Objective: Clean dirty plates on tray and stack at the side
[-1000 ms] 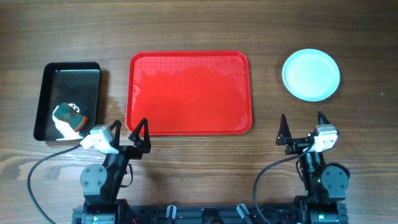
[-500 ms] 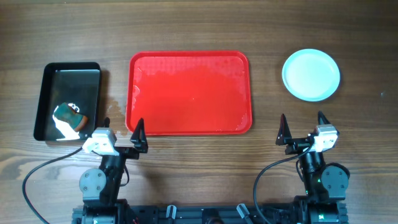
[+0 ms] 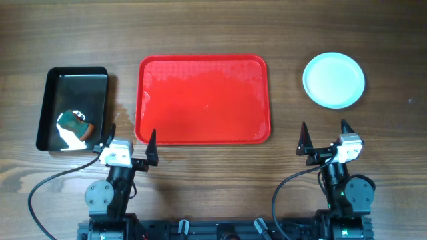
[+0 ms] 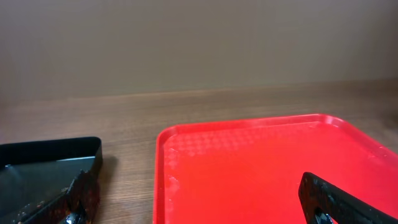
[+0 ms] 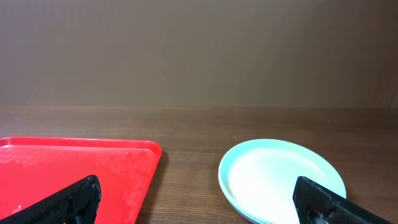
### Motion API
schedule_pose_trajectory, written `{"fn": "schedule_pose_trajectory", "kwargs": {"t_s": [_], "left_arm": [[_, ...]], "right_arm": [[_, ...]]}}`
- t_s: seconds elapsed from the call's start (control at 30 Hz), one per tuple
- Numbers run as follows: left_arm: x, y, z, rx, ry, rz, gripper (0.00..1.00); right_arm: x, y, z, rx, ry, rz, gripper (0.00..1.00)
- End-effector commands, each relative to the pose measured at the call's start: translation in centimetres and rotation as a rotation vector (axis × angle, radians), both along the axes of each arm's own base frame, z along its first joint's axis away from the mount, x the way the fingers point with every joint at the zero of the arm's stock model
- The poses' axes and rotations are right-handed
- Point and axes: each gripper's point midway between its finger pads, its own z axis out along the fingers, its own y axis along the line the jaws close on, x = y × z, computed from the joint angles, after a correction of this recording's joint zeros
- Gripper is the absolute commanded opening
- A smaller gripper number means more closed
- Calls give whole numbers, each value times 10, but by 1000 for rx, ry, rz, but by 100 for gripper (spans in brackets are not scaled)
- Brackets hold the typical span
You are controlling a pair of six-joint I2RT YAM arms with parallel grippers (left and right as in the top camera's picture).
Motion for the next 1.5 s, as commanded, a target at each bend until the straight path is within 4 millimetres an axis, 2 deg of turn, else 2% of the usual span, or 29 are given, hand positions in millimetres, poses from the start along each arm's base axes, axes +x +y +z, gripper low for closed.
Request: {"fn": "schedule_pose_trajectory", "kwargs": {"t_s": [0.0, 0.17, 0.3, 0.5, 0.6, 0.87, 1.47], "left_arm": [[0, 1, -3, 45, -4, 4, 100], [0, 2, -3, 104, -13, 6, 100], [1, 19, -6, 66, 8, 112, 100], [1, 28, -5, 70, 7, 158, 100], [1, 43, -3, 0, 2, 254, 100], [1, 37, -3, -17, 4, 219, 100], [1, 37, -2, -17, 0, 219, 100]], "right_arm": [[0, -1, 2, -18, -11, -6, 100], [0, -1, 2, -17, -11, -6, 100], [0, -1, 2, -17, -11, -6, 100], [0, -1, 2, -18, -11, -6, 100], [0, -1, 2, -18, -11, -6, 100], [0, -1, 2, -17, -11, -6, 100], [0, -1, 2, -17, -11, -6, 100]]}}
